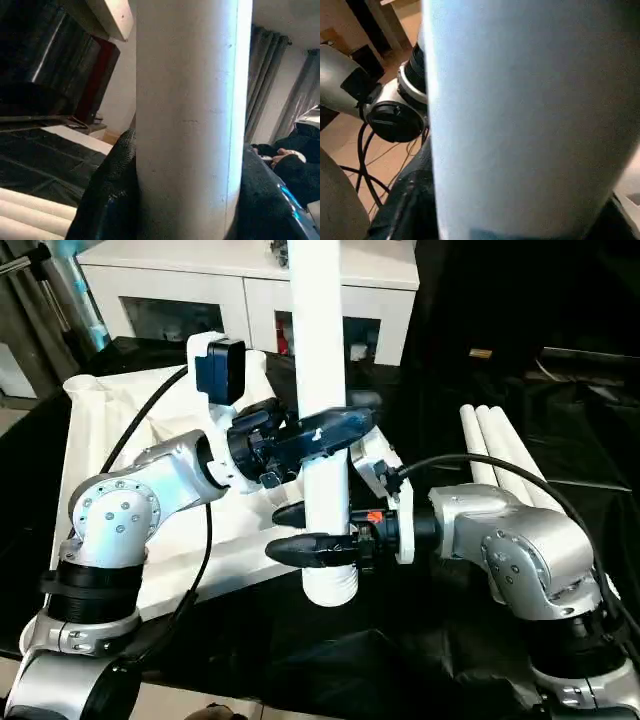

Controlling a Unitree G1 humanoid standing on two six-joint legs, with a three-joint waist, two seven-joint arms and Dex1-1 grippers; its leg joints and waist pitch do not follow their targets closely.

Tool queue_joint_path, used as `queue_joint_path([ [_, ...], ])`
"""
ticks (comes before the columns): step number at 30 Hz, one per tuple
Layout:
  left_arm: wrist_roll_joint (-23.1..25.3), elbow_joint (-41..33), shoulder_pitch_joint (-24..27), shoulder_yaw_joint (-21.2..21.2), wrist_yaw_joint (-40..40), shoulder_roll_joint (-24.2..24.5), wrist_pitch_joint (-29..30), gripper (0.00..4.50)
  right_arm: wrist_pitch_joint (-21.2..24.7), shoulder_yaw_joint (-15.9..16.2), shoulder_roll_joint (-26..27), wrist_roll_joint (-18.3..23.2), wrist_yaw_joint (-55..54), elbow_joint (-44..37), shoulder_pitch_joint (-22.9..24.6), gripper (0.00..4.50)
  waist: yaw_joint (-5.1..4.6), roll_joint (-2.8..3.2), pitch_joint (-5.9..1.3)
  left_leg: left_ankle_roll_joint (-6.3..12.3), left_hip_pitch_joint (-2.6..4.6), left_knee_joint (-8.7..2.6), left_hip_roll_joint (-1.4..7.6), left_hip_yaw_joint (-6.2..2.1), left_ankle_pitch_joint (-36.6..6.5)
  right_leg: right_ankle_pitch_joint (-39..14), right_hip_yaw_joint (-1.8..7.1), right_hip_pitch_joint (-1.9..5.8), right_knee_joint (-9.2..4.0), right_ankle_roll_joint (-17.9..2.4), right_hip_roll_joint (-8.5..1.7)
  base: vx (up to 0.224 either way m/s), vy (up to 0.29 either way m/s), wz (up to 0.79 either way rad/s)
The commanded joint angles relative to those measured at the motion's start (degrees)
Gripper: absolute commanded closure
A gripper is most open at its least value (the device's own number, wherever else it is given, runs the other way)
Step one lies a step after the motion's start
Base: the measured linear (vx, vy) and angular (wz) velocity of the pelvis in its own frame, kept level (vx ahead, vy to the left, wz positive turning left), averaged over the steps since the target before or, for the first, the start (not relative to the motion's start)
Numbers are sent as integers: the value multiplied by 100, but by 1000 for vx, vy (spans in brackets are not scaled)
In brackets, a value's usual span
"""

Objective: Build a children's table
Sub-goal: Pick table leg

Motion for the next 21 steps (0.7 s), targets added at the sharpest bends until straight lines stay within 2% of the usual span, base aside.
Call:
queue_joint_path([
  [1, -299, -143, -38, 3, -182, -31, 77, 264, 14, -22, -93, -102, -141, 85, 47, 242, 21, -94, -449, 522, 48, -392, 421, -144, 123, -33, 225, 324, -336, -1692, -458, 0, 0, 0],
  [7, -267, -13, -87, 172, 117, -124, 14, 264, -47, -42, 106, -168, -466, 147, 25, 262, 18, -97, -444, 486, 51, -394, 414, -139, 98, -122, 223, 313, -348, -1681, -453, 0, 0, 0],
  [9, -155, -42, -35, 240, 359, -201, -158, 194, -103, -64, 300, -290, -785, 208, 10, 262, 12, -95, -445, 456, 46, -396, 416, -143, 105, -129, 222, 315, -345, -1672, -459, 0, 0, 0],
  [12, 289, -49, -1, 202, 851, -294, -455, 192, -154, -95, 484, -440, -1140, 294, -39, 263, 2, -100, -441, 379, 45, -403, 417, -140, 102, -148, 221, 314, -365, -1631, -450, 0, 0, 0],
  [15, 1176, 114, -68, 105, 2024, -409, -688, 173, -222, -149, 742, -652, -1687, 457, -144, 263, -4, -96, -449, 355, 53, -401, 426, -150, 94, -96, 229, 322, -368, -1579, -456, 0, 0, 0],
  [17, 1270, 137, -90, 118, 2251, -439, -656, 173, -252, -148, 786, -712, -1792, 493, -163, 264, 8, -94, -457, 329, 43, -398, 412, -153, 136, -18, 231, 333, -355, -1563, -450, 0, 0, 0],
  [19, 1415, 175, -151, 166, 2740, -536, -551, 173, -295, -136, 849, -794, -1943, 534, -190, 264, 1, -131, -462, 327, 35, -399, 418, -151, 182, 108, 232, 340, -335, -1584, -445, 0, 0, 0],
  [21, 1454, 219, -214, 241, 3056, -647, -514, 199, -319, -134, 913, -855, -2069, 587, -227, 264, 9, -121, -467, 380, 22, -382, 405, -150, 259, 306, 232, 342, -327, -1637, -448, 0, 0, 0],
])
